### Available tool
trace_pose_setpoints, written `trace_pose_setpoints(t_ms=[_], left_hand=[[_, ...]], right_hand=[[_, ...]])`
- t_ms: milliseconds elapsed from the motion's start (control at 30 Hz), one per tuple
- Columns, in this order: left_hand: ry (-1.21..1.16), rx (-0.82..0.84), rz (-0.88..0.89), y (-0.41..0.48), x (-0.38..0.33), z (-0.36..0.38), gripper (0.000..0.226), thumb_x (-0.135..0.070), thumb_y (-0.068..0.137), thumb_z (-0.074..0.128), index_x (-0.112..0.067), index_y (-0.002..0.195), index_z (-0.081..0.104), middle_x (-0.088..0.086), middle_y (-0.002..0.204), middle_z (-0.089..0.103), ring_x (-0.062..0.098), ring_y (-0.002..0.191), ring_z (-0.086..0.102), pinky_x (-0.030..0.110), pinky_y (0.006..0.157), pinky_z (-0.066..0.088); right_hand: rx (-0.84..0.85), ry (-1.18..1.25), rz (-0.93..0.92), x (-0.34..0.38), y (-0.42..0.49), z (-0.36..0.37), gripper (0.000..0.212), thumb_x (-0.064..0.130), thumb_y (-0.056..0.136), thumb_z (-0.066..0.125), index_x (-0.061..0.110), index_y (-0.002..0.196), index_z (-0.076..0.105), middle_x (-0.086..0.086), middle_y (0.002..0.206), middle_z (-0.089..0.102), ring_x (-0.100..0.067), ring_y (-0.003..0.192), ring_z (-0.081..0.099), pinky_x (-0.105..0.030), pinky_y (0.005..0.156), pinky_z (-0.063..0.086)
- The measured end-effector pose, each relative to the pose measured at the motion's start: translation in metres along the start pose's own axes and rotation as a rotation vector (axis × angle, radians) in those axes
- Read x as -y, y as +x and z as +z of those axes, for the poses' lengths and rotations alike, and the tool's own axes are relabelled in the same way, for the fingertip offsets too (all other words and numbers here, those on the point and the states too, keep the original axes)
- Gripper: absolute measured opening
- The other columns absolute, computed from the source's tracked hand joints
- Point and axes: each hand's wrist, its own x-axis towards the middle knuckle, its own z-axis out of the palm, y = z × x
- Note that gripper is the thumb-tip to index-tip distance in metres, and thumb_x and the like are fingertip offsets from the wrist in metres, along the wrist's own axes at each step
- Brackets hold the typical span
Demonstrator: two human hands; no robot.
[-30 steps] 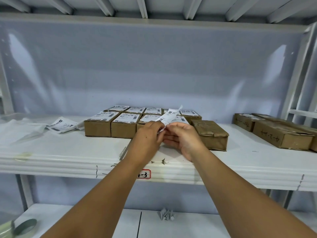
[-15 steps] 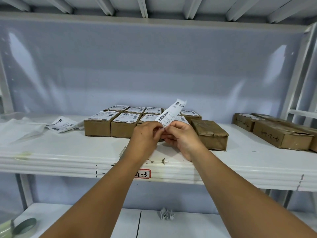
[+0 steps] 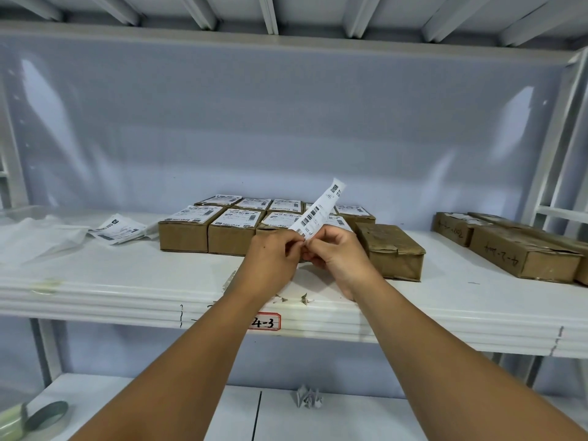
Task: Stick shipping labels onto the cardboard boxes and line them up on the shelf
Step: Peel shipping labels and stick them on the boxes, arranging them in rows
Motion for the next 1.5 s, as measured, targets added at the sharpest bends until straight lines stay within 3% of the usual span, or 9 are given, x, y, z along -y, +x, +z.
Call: trace_pose_setpoints(t_ms=[233, 467, 600, 700, 800, 1000, 1167, 1333, 1500], left_hand=[[-0.012, 0.032, -0.039, 0.0018, 0.0017, -0.0027, 0.017, -0.007, 0.090, 0.057, -0.009, 0.092, 0.074, 0.004, 0.084, 0.071, 0.011, 0.072, 0.056, 0.004, 0.061, 0.034], [0.060, 0.034, 0.050, 0.0030, 0.0057, 0.0032, 0.015, -0.005, 0.089, 0.056, -0.002, 0.086, 0.070, 0.011, 0.081, 0.068, 0.022, 0.074, 0.057, 0.025, 0.065, 0.036], [0.091, -0.022, 0.097, 0.0012, 0.0037, 0.0054, 0.012, -0.008, 0.088, 0.058, -0.006, 0.088, 0.070, 0.008, 0.083, 0.067, 0.018, 0.073, 0.056, 0.021, 0.066, 0.036], [0.054, -0.080, 0.121, 0.0001, 0.0011, 0.0034, 0.008, -0.008, 0.087, 0.062, -0.006, 0.087, 0.069, 0.006, 0.083, 0.066, 0.011, 0.071, 0.052, 0.014, 0.066, 0.038], [0.043, -0.086, 0.095, 0.0000, 0.0006, 0.0010, 0.007, -0.009, 0.087, 0.063, -0.005, 0.086, 0.069, 0.006, 0.083, 0.066, 0.009, 0.072, 0.050, 0.005, 0.066, 0.035], [-0.010, -0.046, -0.001, 0.0009, 0.0008, -0.0006, 0.011, -0.009, 0.088, 0.060, -0.008, 0.085, 0.070, 0.004, 0.081, 0.067, 0.015, 0.074, 0.056, 0.019, 0.068, 0.038], [-0.078, -0.015, -0.118, 0.0011, -0.0004, -0.0021, 0.011, -0.010, 0.086, 0.061, -0.013, 0.083, 0.072, -0.008, 0.072, 0.063, 0.006, 0.069, 0.059, 0.007, 0.067, 0.041], [-0.033, -0.006, -0.122, 0.0008, -0.0013, -0.0022, 0.010, -0.010, 0.083, 0.062, -0.012, 0.082, 0.071, -0.005, 0.073, 0.065, 0.011, 0.072, 0.063, 0.020, 0.071, 0.047], [-0.038, -0.016, -0.138, 0.0023, -0.0003, -0.0017, 0.008, -0.010, 0.084, 0.061, -0.010, 0.082, 0.069, 0.001, 0.078, 0.068, 0.014, 0.072, 0.062, 0.021, 0.070, 0.046]], right_hand=[[0.011, -0.071, -0.035, 0.0030, -0.0038, 0.0020, 0.024, -0.011, 0.084, 0.057, 0.007, 0.069, 0.054, 0.001, 0.058, 0.062, -0.004, 0.048, 0.055, -0.012, 0.047, 0.042], [-0.005, -0.111, -0.024, 0.0033, -0.0032, 0.0027, 0.023, -0.009, 0.084, 0.057, 0.009, 0.069, 0.054, -0.003, 0.065, 0.063, -0.002, 0.049, 0.056, -0.010, 0.045, 0.038], [-0.003, -0.056, -0.042, 0.0037, -0.0035, 0.0010, 0.021, -0.010, 0.087, 0.053, 0.005, 0.071, 0.053, 0.008, 0.050, 0.061, 0.000, 0.044, 0.055, -0.010, 0.044, 0.040], [0.050, -0.119, -0.028, 0.0014, -0.0020, 0.0008, 0.017, -0.005, 0.088, 0.052, 0.005, 0.076, 0.058, -0.002, 0.062, 0.060, -0.008, 0.056, 0.056, -0.012, 0.050, 0.042], [0.081, -0.169, -0.021, -0.0010, -0.0011, 0.0017, 0.026, -0.005, 0.088, 0.052, 0.011, 0.068, 0.056, -0.008, 0.067, 0.055, -0.012, 0.062, 0.052, -0.011, 0.051, 0.042], [0.080, -0.164, -0.030, -0.0021, -0.0015, 0.0029, 0.024, -0.002, 0.089, 0.057, 0.009, 0.068, 0.056, -0.005, 0.064, 0.058, -0.007, 0.056, 0.056, -0.012, 0.055, 0.045], [0.079, -0.193, -0.034, -0.0014, -0.0023, 0.0029, 0.028, -0.011, 0.084, 0.055, 0.008, 0.064, 0.055, 0.000, 0.057, 0.057, -0.002, 0.050, 0.054, -0.012, 0.052, 0.043], [0.081, -0.228, -0.039, 0.0001, -0.0032, 0.0047, 0.027, -0.013, 0.082, 0.055, 0.007, 0.064, 0.056, -0.003, 0.058, 0.055, -0.001, 0.046, 0.051, -0.011, 0.049, 0.041], [0.057, -0.176, -0.003, 0.0015, -0.0033, 0.0042, 0.023, -0.009, 0.084, 0.053, 0.007, 0.068, 0.057, -0.005, 0.062, 0.058, -0.009, 0.055, 0.054, -0.014, 0.051, 0.043]])
